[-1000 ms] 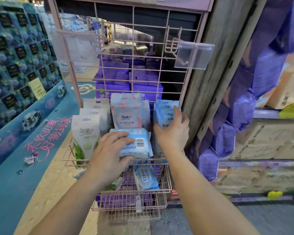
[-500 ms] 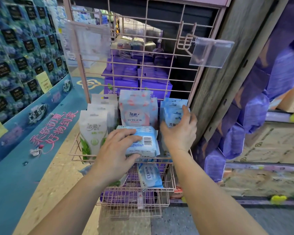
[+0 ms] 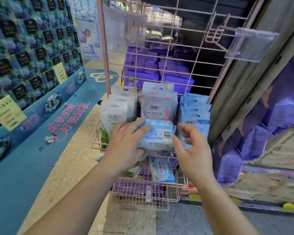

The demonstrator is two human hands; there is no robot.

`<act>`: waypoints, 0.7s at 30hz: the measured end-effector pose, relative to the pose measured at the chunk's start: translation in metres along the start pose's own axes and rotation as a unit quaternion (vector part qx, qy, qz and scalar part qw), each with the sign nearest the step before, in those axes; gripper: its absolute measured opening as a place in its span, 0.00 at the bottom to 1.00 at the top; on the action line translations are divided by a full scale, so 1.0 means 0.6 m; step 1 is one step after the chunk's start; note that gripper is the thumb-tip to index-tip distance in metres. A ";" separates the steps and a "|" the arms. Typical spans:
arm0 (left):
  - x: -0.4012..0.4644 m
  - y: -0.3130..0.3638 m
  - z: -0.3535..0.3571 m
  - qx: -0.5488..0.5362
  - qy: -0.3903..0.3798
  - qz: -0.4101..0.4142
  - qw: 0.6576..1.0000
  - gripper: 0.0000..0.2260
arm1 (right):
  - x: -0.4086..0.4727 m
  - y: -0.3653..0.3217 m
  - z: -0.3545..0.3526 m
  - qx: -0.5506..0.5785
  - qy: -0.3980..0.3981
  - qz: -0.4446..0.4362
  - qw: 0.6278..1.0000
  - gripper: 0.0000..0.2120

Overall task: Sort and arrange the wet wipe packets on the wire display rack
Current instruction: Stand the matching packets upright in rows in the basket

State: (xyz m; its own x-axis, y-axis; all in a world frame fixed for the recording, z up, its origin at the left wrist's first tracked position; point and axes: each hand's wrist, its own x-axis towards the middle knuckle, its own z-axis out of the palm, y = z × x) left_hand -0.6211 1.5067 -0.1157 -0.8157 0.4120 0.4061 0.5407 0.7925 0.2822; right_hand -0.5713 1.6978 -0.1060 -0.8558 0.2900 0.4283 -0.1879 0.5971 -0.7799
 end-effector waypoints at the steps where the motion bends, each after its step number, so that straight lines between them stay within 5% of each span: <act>1: 0.002 -0.002 -0.003 -0.010 0.001 0.003 1.000 0.33 | -0.003 0.001 0.002 0.019 -0.006 0.017 1.000 0.13; 8: 0.007 -0.019 -0.042 -0.218 -0.024 -0.060 0.974 0.24 | -0.010 -0.001 -0.013 0.182 0.029 0.077 0.980 0.07; 10: 0.002 -0.020 -0.054 -0.249 -0.035 -0.073 0.965 0.22 | -0.022 0.001 -0.013 0.192 -0.037 0.079 0.978 0.18; 12: -0.004 -0.022 -0.065 -0.288 -0.043 -0.062 0.955 0.19 | -0.027 0.001 -0.011 0.095 -0.123 0.041 0.987 0.37; 14: -0.007 -0.021 -0.076 -0.325 -0.069 -0.038 0.942 0.17 | -0.023 -0.001 -0.006 0.019 -0.159 -0.007 0.987 0.43; 21: 0.040 -0.015 -0.081 -0.377 -0.095 -0.069 0.919 0.19 | -0.027 -0.015 -0.019 0.157 -0.096 0.019 0.983 0.23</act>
State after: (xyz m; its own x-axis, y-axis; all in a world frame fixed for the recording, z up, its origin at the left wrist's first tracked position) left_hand -0.6357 1.4876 -0.0664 -0.8693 0.4591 0.1828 0.3602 0.3354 0.8705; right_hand -0.5503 1.6961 -0.1011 -0.9348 0.1428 0.3253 -0.2676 0.3195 -0.9090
